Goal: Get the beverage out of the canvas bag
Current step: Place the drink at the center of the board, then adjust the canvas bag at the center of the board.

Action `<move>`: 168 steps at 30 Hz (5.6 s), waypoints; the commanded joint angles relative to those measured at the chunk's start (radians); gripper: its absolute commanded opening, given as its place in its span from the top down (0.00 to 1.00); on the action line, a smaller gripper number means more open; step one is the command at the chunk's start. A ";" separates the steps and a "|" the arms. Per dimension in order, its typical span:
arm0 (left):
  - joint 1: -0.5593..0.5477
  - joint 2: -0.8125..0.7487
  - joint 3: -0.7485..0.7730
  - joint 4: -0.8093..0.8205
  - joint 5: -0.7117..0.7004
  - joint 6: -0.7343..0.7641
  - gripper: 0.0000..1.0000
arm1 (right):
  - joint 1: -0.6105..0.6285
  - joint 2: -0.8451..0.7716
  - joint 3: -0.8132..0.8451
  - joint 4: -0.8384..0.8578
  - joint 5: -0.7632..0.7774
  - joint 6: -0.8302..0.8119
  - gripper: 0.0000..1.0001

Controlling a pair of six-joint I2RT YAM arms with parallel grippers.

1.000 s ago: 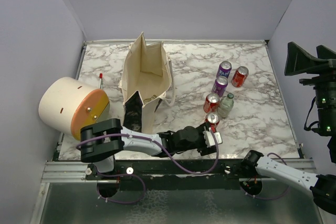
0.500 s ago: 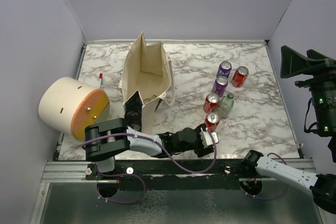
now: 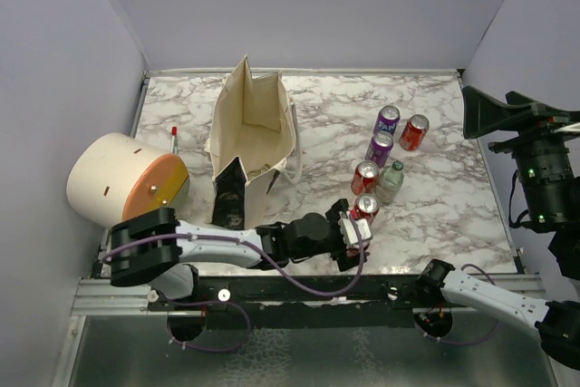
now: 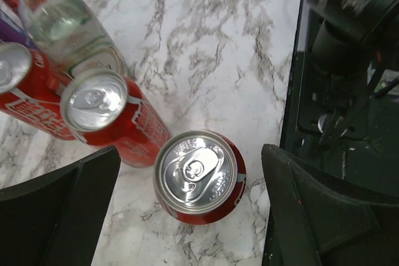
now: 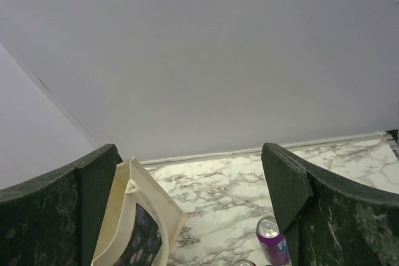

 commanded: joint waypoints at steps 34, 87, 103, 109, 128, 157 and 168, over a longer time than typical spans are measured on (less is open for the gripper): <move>0.984 -0.145 0.997 -1.436 -0.226 -0.573 0.13 | -0.001 0.325 -0.162 0.034 -0.318 0.127 0.00; 1.005 -0.075 0.929 -0.753 0.456 -0.215 1.00 | -0.016 0.711 -0.562 0.268 -1.098 0.154 0.75; 0.963 -0.178 0.721 -0.689 0.429 -0.356 1.00 | -0.016 0.458 -0.549 0.062 -0.885 -0.038 0.21; 0.964 -0.180 0.723 -0.701 0.433 -0.424 1.00 | -0.016 0.357 -0.470 0.005 -0.934 -0.402 0.15; 0.964 -0.186 0.727 -0.705 0.380 -0.494 1.00 | 0.118 0.727 -0.198 0.144 -1.020 -0.678 0.29; 0.964 -0.210 0.701 -0.703 0.423 -0.505 1.00 | 0.127 0.618 -0.487 0.375 -1.052 -0.971 0.41; 0.963 -0.209 0.704 -0.700 0.413 -0.500 1.00 | 0.127 0.849 -0.420 0.537 -1.051 -1.061 0.32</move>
